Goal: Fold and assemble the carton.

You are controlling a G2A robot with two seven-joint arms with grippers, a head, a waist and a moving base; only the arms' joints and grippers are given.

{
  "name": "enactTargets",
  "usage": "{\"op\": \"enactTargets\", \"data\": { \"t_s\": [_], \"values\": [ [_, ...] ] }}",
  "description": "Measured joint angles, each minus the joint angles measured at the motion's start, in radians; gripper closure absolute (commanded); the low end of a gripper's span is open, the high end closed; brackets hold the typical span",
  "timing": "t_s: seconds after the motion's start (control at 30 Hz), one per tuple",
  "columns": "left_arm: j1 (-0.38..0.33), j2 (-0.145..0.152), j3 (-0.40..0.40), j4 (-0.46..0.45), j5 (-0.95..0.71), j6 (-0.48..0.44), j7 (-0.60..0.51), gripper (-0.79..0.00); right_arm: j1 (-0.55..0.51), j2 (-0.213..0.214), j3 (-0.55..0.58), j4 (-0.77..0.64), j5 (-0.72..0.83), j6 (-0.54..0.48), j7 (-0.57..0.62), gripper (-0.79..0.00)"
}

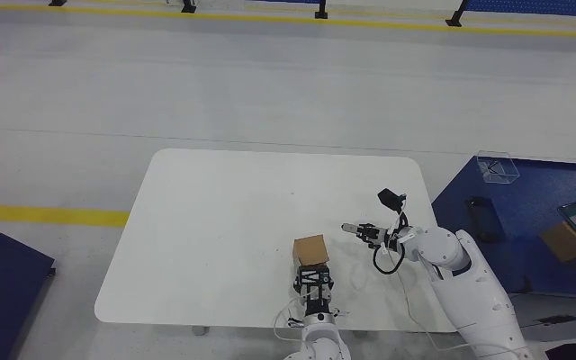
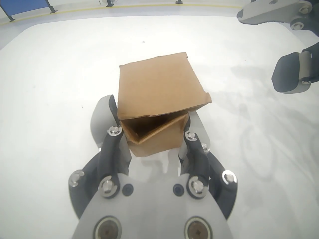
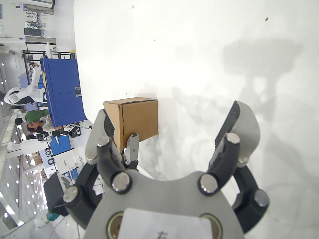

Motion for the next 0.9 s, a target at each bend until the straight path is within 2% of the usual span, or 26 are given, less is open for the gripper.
{"op": "enactTargets", "data": {
  "t_s": [0.1, 0.23, 0.3, 0.37, 0.47, 0.57, 0.7, 0.77, 0.83, 0.9],
  "values": [
    [0.004, 0.002, -0.008, -0.013, 0.002, -0.002, 0.013, -0.16, 0.0, 0.0, 0.0, 0.0, 0.0, 0.0, 0.0, -0.785],
    [0.013, 0.006, -0.023, -0.048, 0.013, -0.021, 0.026, -0.148, 0.0, 0.0, 0.0, 0.0, 0.0, 0.0, 0.0, -0.785],
    [0.025, 0.011, -0.043, -0.091, 0.0, -0.061, 0.022, -0.139, 0.0, 0.0, 0.0, 0.0, 0.0, 0.0, 0.0, -0.785],
    [0.039, 0.019, -0.073, -0.142, -0.027, -0.128, 0.007, -0.142, 0.0, 0.0, 0.0, 0.0, 0.0, 0.0, 0.0, -0.785],
    [0.075, 0.043, -0.163, -0.26, -0.122, -0.311, -0.067, -0.16, 0.0, 0.0, 0.0, 0.0, 0.0, 0.0, 0.0, -0.785],
    [0.114, 0.07, -0.251, -0.355, -0.198, -0.468, -0.147, -0.145, 0.0, 0.0, 0.0, 0.0, 0.0, 0.0, 0.0, -0.785],
    [0.168, 0.103, -0.377, -0.455, -0.264, -0.623, -0.253, -0.191, 0.0, 0.0, 0.0, 0.0, 0.0, 0.0, 0.0, -0.785],
    [0.181, 0.112, -0.412, -0.469, -0.28, -0.657, -0.29, -0.197, 0.0, 0.0, 0.0, 0.0, 0.0, 0.0, 0.0, -0.785],
    [0.186, 0.117, -0.438, -0.464, -0.293, -0.679, -0.318, -0.259, 0.0, 0.0, 0.0, 0.0, 0.0, 0.0, 0.0, -0.785],
    [0.182, 0.119, -0.452, -0.443, -0.311, -0.688, -0.341, -0.36, 0.0, 0.0, 0.0, 0.0, 0.0, 0.0, 0.0, -0.785]
  ]
}}
